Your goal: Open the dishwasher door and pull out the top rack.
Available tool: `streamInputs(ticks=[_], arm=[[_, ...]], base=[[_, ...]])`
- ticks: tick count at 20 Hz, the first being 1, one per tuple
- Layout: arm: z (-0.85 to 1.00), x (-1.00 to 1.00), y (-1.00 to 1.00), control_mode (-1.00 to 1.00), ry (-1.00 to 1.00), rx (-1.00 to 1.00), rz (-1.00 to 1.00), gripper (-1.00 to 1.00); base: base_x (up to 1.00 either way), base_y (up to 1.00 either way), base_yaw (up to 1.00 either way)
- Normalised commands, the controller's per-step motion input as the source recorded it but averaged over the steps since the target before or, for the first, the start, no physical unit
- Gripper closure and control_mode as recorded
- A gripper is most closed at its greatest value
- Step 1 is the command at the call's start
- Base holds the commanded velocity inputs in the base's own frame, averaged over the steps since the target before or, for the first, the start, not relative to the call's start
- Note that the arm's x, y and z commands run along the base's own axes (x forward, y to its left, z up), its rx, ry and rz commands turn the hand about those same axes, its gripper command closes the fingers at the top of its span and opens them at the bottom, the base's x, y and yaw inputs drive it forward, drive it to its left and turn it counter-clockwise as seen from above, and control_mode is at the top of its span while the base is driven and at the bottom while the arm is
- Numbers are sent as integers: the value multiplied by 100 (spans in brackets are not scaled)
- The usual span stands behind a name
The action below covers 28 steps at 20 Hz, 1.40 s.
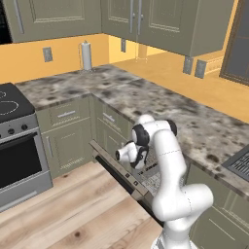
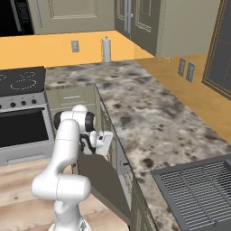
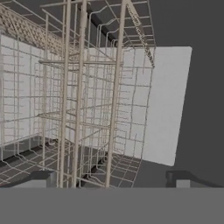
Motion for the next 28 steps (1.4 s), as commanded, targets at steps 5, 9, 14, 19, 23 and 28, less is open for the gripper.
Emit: streamInputs(ticks=[5,9,14,19,23,28], arm=[[-1,4,-12,-100,-8,-4,0,-100],[-4,10,-17,-100,-1,0,0,-100],[-4,12,-14,-100,0,0,0,-100],[-6,11,-10,-100,0,0,0,-100],[-11,12,-8,-100,0,0,0,-100],[-16,13,-9,-100,0,0,0,-100]], base=[[0,0,0],[0,0,0],[0,0,0],[0,0,0],[0,0,0],[0,0,0]])
